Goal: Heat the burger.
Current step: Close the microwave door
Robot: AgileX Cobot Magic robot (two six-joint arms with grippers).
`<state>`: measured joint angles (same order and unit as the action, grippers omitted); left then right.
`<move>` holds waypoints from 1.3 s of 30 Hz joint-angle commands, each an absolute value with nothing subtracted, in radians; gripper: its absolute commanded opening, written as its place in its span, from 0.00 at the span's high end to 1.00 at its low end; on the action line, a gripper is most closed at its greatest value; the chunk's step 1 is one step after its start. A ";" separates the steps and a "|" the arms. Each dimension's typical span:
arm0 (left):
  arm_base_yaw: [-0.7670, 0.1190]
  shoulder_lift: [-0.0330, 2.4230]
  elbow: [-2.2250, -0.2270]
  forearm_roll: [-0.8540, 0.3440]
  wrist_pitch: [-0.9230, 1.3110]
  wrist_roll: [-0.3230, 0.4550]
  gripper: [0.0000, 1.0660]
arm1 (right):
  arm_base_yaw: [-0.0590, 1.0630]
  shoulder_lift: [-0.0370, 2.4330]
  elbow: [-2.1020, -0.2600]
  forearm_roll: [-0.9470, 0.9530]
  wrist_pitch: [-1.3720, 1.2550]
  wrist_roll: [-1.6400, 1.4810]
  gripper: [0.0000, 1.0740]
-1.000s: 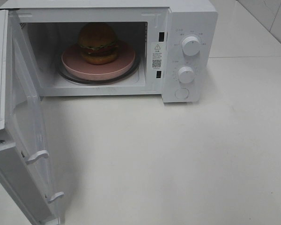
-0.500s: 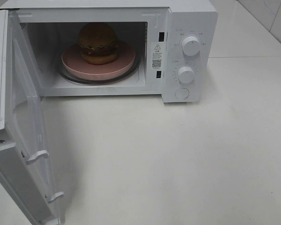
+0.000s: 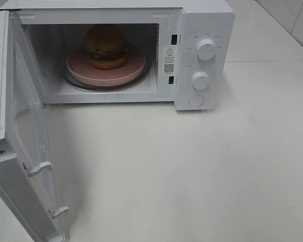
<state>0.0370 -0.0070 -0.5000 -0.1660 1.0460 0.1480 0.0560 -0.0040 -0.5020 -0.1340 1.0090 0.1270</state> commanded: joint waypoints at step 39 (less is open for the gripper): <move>0.031 0.372 -0.463 -0.170 0.528 0.145 1.00 | 0.054 -0.029 -0.500 -0.129 1.004 0.118 0.29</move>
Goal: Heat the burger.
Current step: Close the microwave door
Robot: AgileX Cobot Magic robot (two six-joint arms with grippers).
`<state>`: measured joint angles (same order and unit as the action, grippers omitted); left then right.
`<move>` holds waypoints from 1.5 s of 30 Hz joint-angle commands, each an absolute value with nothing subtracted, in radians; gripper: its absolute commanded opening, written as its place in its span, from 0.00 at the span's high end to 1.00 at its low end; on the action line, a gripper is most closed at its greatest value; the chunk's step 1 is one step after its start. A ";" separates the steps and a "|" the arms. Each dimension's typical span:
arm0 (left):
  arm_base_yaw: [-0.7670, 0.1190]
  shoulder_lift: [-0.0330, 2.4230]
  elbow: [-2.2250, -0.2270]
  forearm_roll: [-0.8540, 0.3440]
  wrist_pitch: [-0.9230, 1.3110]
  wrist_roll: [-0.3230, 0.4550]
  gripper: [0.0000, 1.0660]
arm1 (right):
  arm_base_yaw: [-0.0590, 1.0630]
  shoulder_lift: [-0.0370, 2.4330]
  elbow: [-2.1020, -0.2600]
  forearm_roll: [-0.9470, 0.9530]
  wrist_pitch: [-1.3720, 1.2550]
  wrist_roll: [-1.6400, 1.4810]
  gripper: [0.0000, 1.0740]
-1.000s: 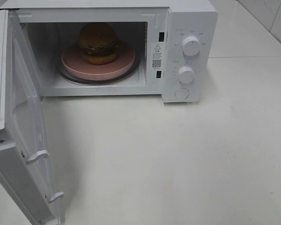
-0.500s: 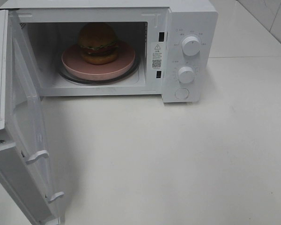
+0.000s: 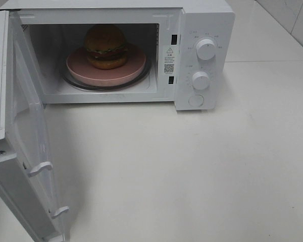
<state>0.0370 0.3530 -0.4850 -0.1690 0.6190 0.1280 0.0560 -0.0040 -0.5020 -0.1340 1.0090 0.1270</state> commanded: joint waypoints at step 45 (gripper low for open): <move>0.031 0.883 -0.133 0.216 -0.510 -0.183 1.00 | 0.054 -0.029 -0.500 -0.129 1.004 0.118 0.29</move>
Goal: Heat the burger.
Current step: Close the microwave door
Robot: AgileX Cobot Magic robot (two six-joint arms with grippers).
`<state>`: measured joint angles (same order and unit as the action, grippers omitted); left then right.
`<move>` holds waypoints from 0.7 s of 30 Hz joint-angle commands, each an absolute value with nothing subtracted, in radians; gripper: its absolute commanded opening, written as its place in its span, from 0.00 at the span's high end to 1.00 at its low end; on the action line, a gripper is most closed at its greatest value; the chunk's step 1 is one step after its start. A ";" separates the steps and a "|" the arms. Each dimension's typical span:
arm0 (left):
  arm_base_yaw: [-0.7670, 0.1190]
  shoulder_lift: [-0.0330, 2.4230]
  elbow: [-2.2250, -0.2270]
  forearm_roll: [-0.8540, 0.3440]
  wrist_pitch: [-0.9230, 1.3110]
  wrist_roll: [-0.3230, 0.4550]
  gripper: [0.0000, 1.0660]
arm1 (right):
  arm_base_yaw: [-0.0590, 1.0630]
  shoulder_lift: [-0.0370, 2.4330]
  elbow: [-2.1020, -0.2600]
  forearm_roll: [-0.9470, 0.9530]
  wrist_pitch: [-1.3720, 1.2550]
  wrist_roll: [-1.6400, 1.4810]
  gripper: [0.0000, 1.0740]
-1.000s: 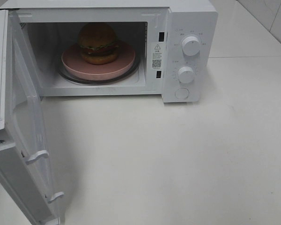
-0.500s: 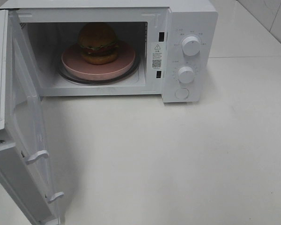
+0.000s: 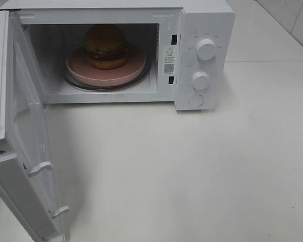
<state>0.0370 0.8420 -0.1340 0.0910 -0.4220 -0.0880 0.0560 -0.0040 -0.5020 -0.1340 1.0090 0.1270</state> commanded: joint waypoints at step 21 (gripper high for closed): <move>-0.004 1.279 -0.154 0.598 -0.919 -0.366 1.00 | 0.054 -0.029 -0.500 -0.129 1.004 0.118 0.29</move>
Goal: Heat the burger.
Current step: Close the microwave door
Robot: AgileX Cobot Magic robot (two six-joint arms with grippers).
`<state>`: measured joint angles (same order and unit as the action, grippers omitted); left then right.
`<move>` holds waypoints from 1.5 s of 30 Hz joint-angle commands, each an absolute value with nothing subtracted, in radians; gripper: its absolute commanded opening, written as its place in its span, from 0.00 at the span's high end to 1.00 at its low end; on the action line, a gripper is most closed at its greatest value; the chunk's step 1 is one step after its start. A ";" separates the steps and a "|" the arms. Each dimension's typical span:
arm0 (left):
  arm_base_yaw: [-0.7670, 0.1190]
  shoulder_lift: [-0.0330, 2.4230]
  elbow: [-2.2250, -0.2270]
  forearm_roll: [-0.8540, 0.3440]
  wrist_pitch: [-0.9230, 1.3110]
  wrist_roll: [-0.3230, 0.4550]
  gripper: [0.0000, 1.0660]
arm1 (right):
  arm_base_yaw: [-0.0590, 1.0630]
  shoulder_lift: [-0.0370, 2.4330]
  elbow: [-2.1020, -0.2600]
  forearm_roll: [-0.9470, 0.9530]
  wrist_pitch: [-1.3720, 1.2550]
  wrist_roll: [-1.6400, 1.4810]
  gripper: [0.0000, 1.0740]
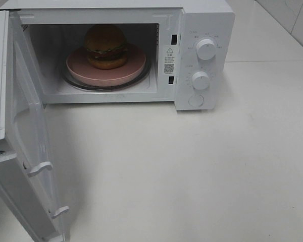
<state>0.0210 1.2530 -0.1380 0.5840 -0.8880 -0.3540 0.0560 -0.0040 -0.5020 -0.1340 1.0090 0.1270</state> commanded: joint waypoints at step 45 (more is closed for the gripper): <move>-0.653 1.724 -0.690 -0.079 -0.718 -0.059 1.00 | 0.054 -0.029 -0.500 -0.129 1.004 0.118 0.29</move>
<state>-0.6360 1.7120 -0.6640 -0.0380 -0.7260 -0.0810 0.0560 -0.0040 -0.5020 -0.1340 1.0090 0.1270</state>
